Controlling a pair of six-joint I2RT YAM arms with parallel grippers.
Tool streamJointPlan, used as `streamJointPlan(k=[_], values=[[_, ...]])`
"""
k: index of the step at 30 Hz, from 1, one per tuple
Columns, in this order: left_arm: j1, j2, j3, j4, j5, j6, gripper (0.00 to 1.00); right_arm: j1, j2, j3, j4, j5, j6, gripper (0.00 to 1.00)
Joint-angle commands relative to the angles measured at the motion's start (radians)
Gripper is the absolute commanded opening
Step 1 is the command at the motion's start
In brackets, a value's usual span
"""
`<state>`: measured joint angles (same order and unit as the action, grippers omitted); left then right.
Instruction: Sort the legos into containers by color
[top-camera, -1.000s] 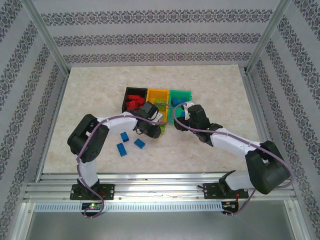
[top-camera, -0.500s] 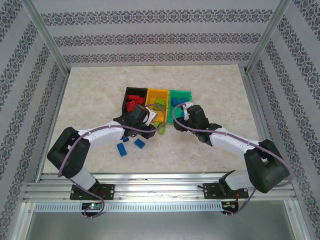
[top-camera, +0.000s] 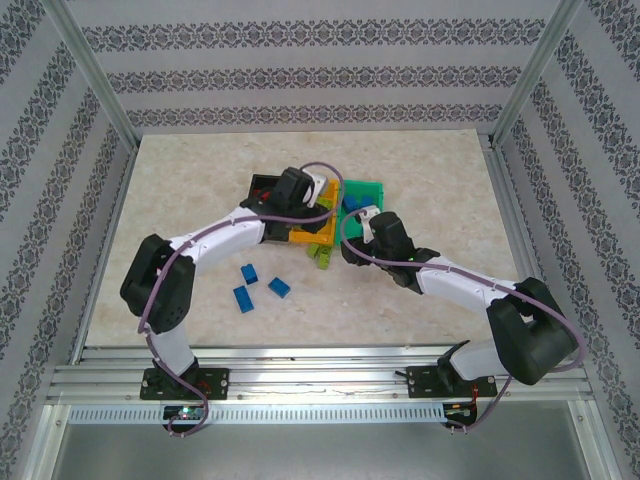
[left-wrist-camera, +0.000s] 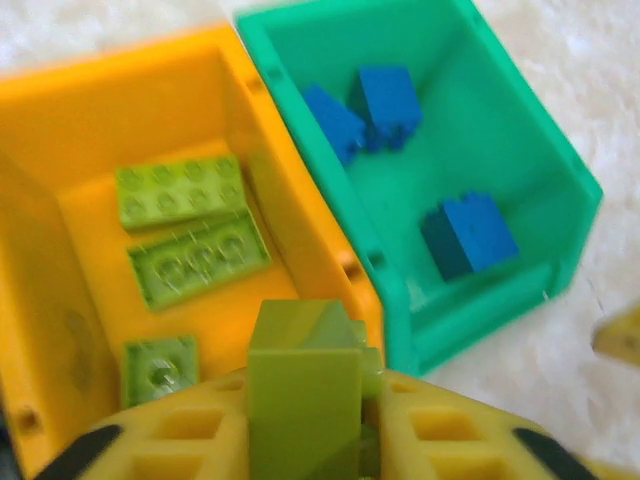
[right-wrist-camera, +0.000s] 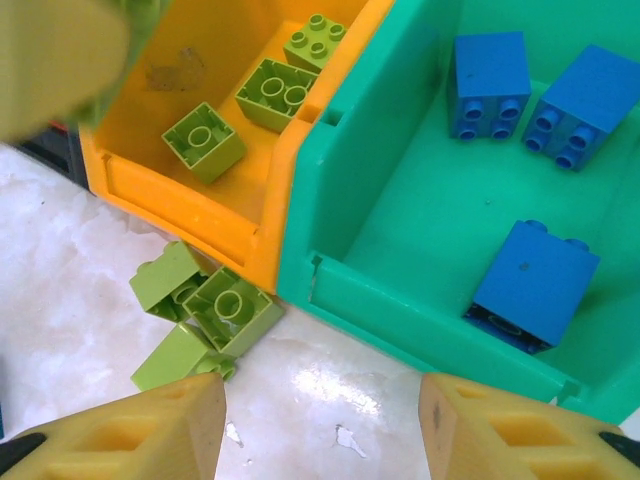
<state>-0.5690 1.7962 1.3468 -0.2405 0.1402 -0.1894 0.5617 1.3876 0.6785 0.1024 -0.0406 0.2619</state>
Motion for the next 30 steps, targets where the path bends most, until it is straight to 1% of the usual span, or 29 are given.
streamJointPlan(k=[1, 3, 6, 11, 15, 19, 22, 26, 30], values=[[0.037, 0.050, 0.075, -0.119, -0.019, -0.018, 0.51, 0.017, -0.002, 0.017, 0.016, -0.024, 0.014, 0.54], [0.037, 0.063, 0.087, -0.125, 0.001, -0.013, 0.59, 0.022, -0.002, 0.017, 0.021, -0.038, 0.021, 0.54], [0.042, 0.039, 0.031, -0.074, 0.037, -0.035, 0.65, 0.040, 0.001, 0.013, 0.040, -0.051, 0.029, 0.54], [0.059, -0.079, -0.153, 0.081, 0.079, -0.064, 0.66, 0.071, 0.050, 0.041, 0.030, -0.062, 0.033, 0.54], [0.061, -0.218, -0.348, 0.228, 0.051, -0.069, 0.66, 0.087, 0.116, 0.072, 0.033, -0.090, 0.083, 0.54], [0.064, -0.329, -0.501, 0.310, 0.031, -0.054, 0.66, 0.093, 0.177, 0.088, 0.043, -0.125, 0.158, 0.54], [0.064, -0.395, -0.612, 0.387, 0.007, -0.043, 0.66, 0.096, 0.215, 0.108, 0.036, -0.132, 0.181, 0.55], [0.067, -0.438, -0.701, 0.481, 0.005, -0.066, 0.68, 0.107, 0.251, 0.122, 0.034, -0.118, 0.196, 0.55], [0.067, -0.431, -0.685, 0.461, 0.017, -0.050, 0.68, 0.124, 0.296, 0.161, 0.010, -0.137, 0.196, 0.55]])
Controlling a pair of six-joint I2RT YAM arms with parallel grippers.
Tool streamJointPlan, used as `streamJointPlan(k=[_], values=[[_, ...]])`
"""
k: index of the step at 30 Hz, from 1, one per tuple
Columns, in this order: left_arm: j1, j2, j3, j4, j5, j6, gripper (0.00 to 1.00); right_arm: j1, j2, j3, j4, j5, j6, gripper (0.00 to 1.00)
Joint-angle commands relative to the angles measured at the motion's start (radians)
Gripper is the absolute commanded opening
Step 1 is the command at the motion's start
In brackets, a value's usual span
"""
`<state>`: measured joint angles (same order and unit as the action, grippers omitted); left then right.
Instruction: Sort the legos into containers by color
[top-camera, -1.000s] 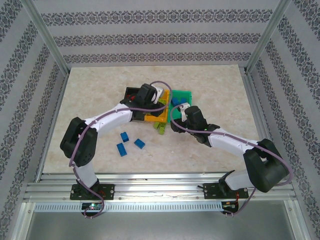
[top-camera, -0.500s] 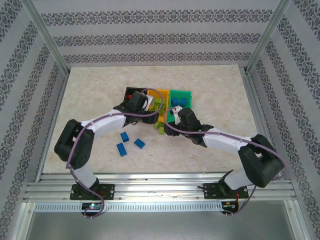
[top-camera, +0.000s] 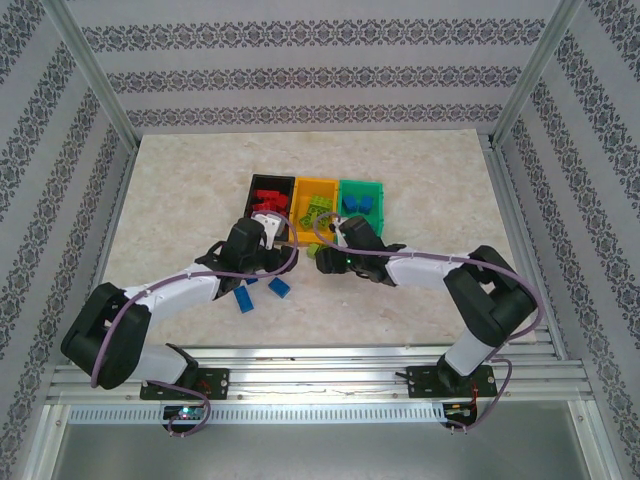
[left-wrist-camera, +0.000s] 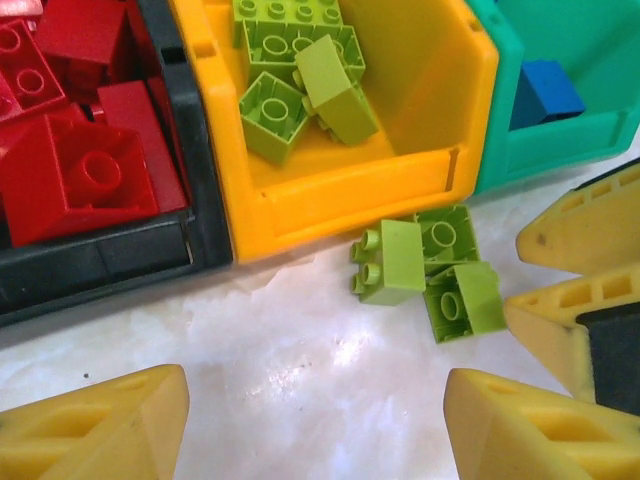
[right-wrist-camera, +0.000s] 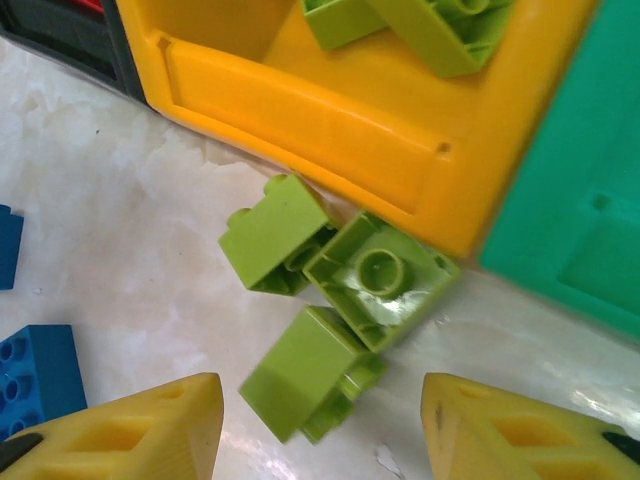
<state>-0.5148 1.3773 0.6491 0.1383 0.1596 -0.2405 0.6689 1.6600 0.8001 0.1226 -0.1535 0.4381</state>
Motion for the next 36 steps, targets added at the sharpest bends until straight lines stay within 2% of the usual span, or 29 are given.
streamJointPlan(k=[1, 14, 19, 26, 32, 36], values=[[0.013, -0.010, 0.013, 0.078, 0.000, 0.003, 0.68, 0.022, 0.032, 0.046, -0.014, -0.023, 0.019, 0.55], [0.013, 0.018, 0.002, 0.120, 0.029, -0.001, 0.68, 0.026, 0.104, 0.118, -0.088, -0.020, 0.004, 0.49], [0.013, 0.011, -0.009, 0.136, 0.025, 0.004, 0.68, 0.030, 0.150, 0.180, -0.182, 0.001, -0.034, 0.47], [0.013, -0.019, -0.026, 0.142, 0.012, 0.015, 0.68, 0.079, 0.180, 0.244, -0.293, 0.119, -0.101, 0.47], [0.013, -0.051, -0.045, 0.153, -0.012, 0.022, 0.68, 0.112, 0.214, 0.295, -0.364, 0.197, -0.141, 0.36], [0.014, -0.036, -0.029, 0.136, 0.004, 0.020, 0.68, 0.112, 0.203, 0.281, -0.331, 0.168, -0.137, 0.27]])
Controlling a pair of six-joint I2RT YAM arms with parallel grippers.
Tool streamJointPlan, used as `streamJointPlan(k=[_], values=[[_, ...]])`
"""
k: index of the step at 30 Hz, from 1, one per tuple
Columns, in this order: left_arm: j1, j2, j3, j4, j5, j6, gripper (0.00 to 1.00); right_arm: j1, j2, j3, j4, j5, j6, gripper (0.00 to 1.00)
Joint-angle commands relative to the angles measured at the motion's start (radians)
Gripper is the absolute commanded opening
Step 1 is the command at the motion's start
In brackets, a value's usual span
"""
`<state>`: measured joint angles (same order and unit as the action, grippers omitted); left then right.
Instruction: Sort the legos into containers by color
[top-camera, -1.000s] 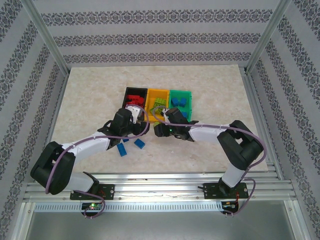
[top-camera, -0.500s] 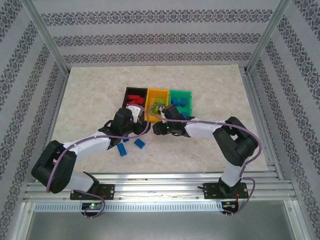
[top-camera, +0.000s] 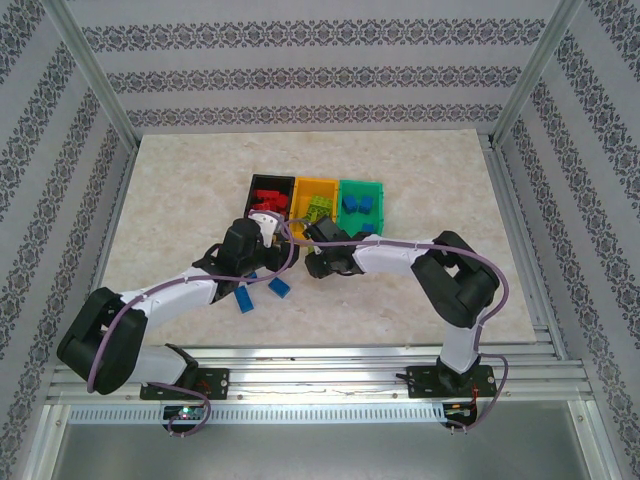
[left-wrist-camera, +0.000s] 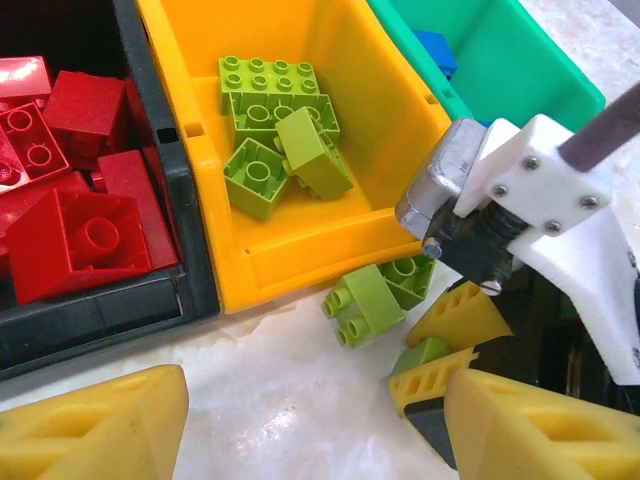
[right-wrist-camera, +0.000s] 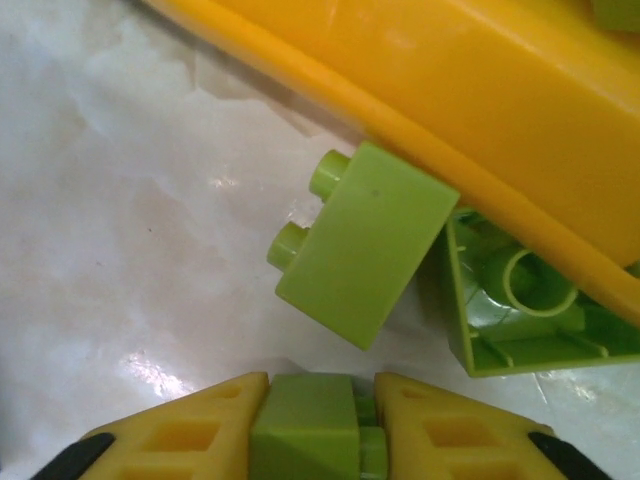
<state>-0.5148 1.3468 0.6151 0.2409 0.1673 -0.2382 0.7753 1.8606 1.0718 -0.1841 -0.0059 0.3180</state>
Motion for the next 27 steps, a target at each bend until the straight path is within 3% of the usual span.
streamJointPlan(k=[1, 6, 11, 21, 27], values=[[0.013, -0.002, 0.004, 0.037, -0.006, 0.017, 0.68, 0.006, -0.001, 0.007, -0.018, 0.010, -0.018, 0.26], [0.013, 0.009, 0.005, 0.044, 0.007, 0.009, 0.68, 0.007, -0.046, -0.035, 0.054, -0.058, -0.022, 0.24], [0.013, 0.027, 0.011, 0.047, 0.018, 0.001, 0.68, -0.027, -0.124, -0.128, 0.219, -0.238, 0.001, 0.26], [0.013, 0.055, 0.018, 0.051, 0.020, -0.021, 0.68, -0.043, -0.309, -0.244, 0.320, -0.112, 0.005, 0.27], [0.020, 0.012, -0.022, 0.075, -0.032, -0.044, 0.68, -0.159, -0.269, -0.143, 0.305, -0.190, 0.113, 0.27]])
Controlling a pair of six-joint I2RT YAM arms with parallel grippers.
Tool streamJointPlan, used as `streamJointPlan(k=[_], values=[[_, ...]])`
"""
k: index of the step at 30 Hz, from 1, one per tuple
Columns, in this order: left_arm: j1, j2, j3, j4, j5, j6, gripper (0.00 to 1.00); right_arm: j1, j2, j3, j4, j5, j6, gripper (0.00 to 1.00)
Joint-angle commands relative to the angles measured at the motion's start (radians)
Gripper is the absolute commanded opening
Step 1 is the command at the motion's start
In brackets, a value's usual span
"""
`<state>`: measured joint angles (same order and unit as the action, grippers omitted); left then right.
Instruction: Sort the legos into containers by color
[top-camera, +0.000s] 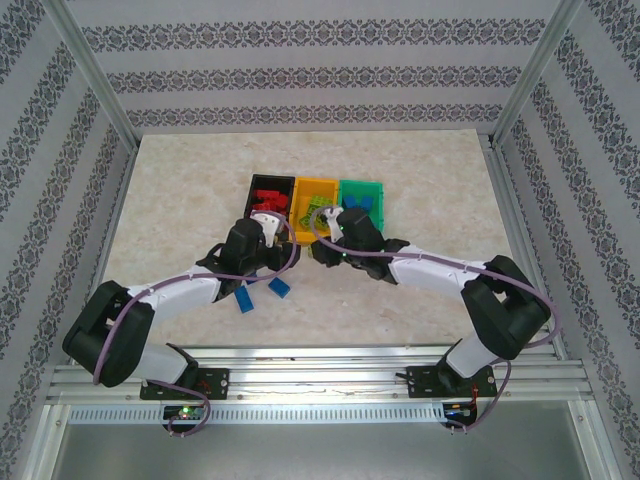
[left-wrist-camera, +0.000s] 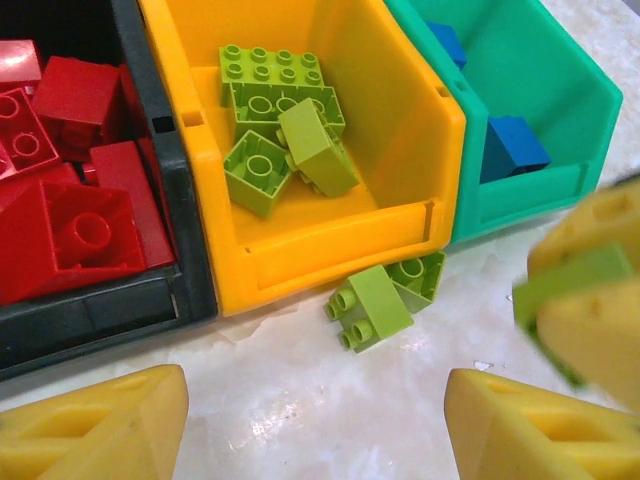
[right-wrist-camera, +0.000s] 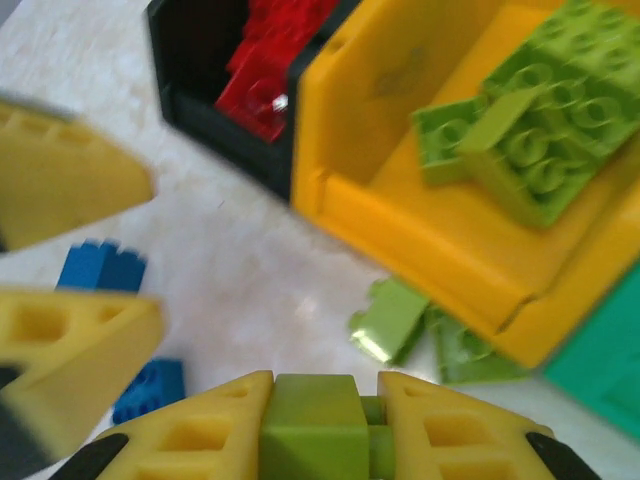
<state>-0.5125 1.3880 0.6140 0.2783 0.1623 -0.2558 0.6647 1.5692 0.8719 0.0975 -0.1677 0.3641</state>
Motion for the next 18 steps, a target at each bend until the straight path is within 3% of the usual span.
streamJointPlan(k=[1, 9, 13, 18], values=[[0.020, -0.032, -0.023, 0.037, -0.028, -0.026, 0.68, -0.068, 0.045, 0.090, 0.020, -0.049, 0.084, 0.27], [0.029, -0.026, -0.019, 0.044, 0.002, -0.029, 0.68, -0.125, 0.287, 0.411, -0.046, -0.099, 0.133, 0.30], [0.031, -0.031, -0.017, 0.037, 0.016, -0.026, 0.68, -0.137, 0.395, 0.532, -0.078, -0.140, 0.158, 0.43], [0.031, -0.036, -0.017, 0.041, 0.034, -0.030, 0.69, -0.134, 0.384, 0.514, -0.080, -0.147, 0.140, 0.51]])
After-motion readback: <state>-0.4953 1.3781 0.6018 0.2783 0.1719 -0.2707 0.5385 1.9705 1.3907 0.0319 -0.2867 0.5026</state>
